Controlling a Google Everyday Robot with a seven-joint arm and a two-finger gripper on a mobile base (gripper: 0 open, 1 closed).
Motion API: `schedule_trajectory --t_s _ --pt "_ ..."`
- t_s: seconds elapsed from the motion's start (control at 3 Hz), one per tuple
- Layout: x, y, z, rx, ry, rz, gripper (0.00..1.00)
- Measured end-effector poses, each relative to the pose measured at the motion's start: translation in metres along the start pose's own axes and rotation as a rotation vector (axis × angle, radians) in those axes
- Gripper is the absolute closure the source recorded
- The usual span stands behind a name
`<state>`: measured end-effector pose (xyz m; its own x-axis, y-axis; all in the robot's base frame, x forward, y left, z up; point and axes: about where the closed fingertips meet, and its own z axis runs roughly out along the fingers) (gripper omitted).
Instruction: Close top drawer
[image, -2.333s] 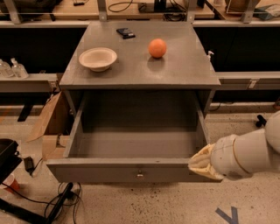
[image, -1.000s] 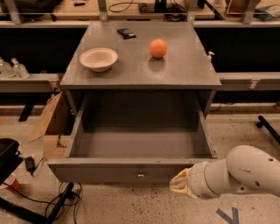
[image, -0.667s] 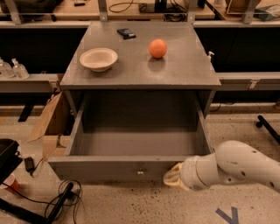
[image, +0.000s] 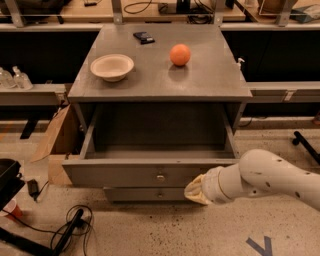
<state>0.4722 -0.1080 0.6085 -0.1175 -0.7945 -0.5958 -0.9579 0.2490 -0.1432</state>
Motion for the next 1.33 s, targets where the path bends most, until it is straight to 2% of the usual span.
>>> schedule_trajectory --t_s 0.33,0.67,1.33 --pt "0.000 0.000 0.000 0.000 0.000 0.000 1.00" --pt "-0.005 -0.019 0.007 0.011 0.009 -0.002 1.00" --pt "-0.024 -0.081 0.029 0.046 0.042 -0.013 1.00"
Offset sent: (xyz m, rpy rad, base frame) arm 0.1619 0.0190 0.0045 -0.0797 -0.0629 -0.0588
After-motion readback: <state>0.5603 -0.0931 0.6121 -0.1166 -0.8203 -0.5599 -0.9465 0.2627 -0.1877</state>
